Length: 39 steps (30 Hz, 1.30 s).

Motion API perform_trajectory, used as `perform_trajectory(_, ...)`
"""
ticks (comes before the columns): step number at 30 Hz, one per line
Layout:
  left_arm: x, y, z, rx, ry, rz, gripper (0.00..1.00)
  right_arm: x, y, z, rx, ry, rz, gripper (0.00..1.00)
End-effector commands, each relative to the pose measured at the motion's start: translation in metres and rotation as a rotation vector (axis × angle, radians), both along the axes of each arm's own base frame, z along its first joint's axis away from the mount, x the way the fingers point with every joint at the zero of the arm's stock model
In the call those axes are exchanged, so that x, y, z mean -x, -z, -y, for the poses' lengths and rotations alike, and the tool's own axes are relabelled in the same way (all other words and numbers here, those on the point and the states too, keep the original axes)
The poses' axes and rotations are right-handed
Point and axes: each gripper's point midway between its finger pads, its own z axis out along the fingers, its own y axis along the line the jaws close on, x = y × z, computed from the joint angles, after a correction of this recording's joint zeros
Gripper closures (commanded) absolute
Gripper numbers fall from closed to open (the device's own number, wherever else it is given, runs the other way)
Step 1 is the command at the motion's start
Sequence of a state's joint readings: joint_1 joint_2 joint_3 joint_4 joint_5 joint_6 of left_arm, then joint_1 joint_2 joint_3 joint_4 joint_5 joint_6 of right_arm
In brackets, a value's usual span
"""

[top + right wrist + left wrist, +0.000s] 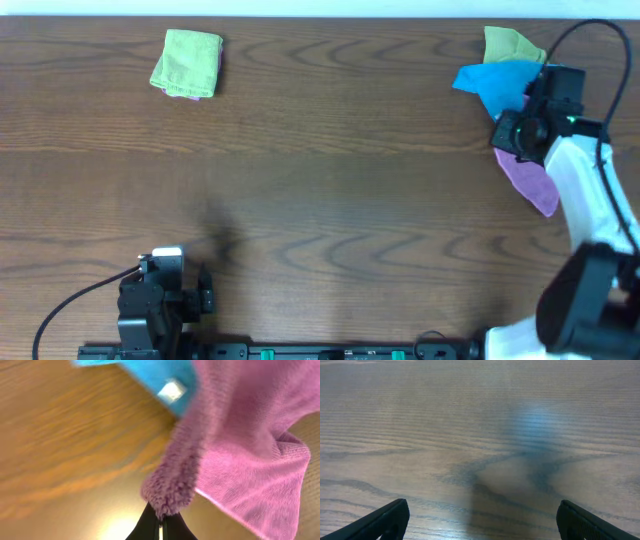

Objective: Fold the cloth
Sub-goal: 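Drag the purple cloth to the table center with the right gripper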

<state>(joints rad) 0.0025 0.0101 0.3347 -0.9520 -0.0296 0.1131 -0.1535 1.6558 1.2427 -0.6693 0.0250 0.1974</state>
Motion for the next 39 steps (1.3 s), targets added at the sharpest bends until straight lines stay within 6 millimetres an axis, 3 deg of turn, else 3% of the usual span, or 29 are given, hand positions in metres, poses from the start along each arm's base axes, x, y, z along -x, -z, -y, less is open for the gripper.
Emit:
perform_trajectory(1,0.004,0.012,0.0,-0.018,0.016,-0.04,0.05,0.009,-0.03,-0.036,0.022,-0.131,0.043,0.99)
perform_trajectory(4,0.004,0.012,0.0,-0.018,0.017,-0.04,0.05,0.018,-0.047,-0.075,-0.011,-0.233,0.069,0.99)
perform_trajectory(6,0.004,0.012,0.0,-0.018,0.017,-0.04,0.05,0.023,-0.054,-0.112,-0.054,-0.332,0.085,0.99)
perform_trajectory(10,0.004,0.012,0.0,-0.018,0.017,-0.04,0.05,0.031,-0.049,-0.17,-0.093,-0.486,0.073,0.98)
perform_trajectory(15,0.004,0.012,0.0,-0.018,0.017,-0.04,0.05,0.036,-0.028,-0.234,-0.109,-0.643,0.052,0.98)
perform_trajectory(21,0.004,0.012,0.0,-0.018,0.017,-0.04,0.05,0.052,0.017,-0.324,-0.235,-0.845,0.002,0.98)
perform_trajectory(25,0.004,0.012,0.0,-0.018,0.017,-0.04,0.05,0.081,0.041,-0.372,-0.318,-0.976,-0.06,0.98)
perform_trajectory(29,0.004,0.012,0.0,-0.018,0.017,-0.04,0.05,0.115,0.048,-0.401,-0.344,-1.074,-0.107,0.98)
perform_trajectory(33,0.004,0.012,0.0,-0.018,0.017,-0.04,0.05,0.149,0.043,-0.428,-0.39,-1.177,-0.132,0.69)
perform_trajectory(37,0.004,0.012,0.0,-0.018,0.017,-0.04,0.05,0.173,0.043,-0.441,-0.395,-1.233,-0.155,0.3)
perform_trajectory(39,0.004,0.012,0.0,-0.018,0.017,-0.04,0.05,0.175,0.039,-0.443,-0.401,-1.227,-0.149,0.22)
